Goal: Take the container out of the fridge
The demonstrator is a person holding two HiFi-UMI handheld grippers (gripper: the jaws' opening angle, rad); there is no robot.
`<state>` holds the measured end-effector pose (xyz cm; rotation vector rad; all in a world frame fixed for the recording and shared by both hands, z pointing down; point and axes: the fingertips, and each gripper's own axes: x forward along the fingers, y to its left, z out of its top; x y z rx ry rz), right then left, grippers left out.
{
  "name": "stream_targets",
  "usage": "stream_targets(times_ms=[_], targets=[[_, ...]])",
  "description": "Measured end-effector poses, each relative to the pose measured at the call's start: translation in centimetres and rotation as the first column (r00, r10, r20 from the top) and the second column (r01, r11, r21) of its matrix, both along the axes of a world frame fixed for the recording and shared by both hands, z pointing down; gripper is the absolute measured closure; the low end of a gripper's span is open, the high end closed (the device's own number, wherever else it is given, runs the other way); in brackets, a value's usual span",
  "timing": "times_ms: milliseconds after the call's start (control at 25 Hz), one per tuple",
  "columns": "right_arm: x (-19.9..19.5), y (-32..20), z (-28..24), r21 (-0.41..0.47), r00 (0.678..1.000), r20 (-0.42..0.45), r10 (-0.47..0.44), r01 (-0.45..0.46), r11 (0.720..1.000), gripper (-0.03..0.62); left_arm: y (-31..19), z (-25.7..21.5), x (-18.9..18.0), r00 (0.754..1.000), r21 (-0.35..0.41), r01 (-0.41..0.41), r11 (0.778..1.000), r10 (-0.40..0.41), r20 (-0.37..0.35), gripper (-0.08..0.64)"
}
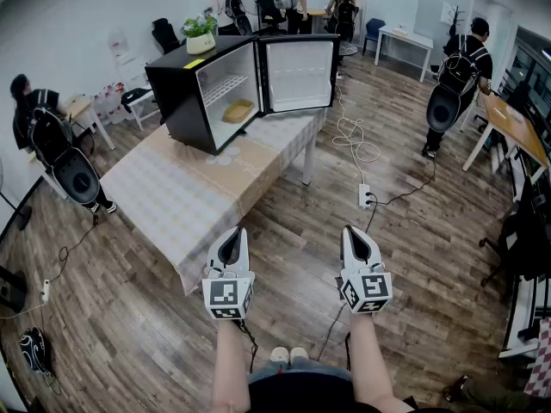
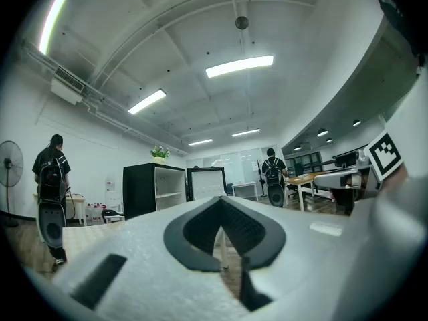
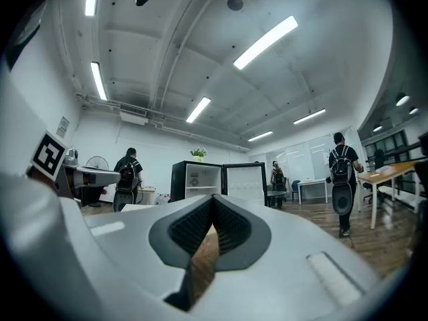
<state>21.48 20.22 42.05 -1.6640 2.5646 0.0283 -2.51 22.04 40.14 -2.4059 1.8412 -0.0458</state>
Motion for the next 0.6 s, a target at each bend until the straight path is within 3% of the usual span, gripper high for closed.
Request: stream_targets(times_ms=[600], targets=[[0.11, 0.16, 0.44, -0.010, 1.000, 0.020, 0.002, -0.002, 1.000, 0.584, 0.18, 0.42, -0.17, 1.000, -0.006, 0.003, 1.000, -0.003, -0.004, 0.555]])
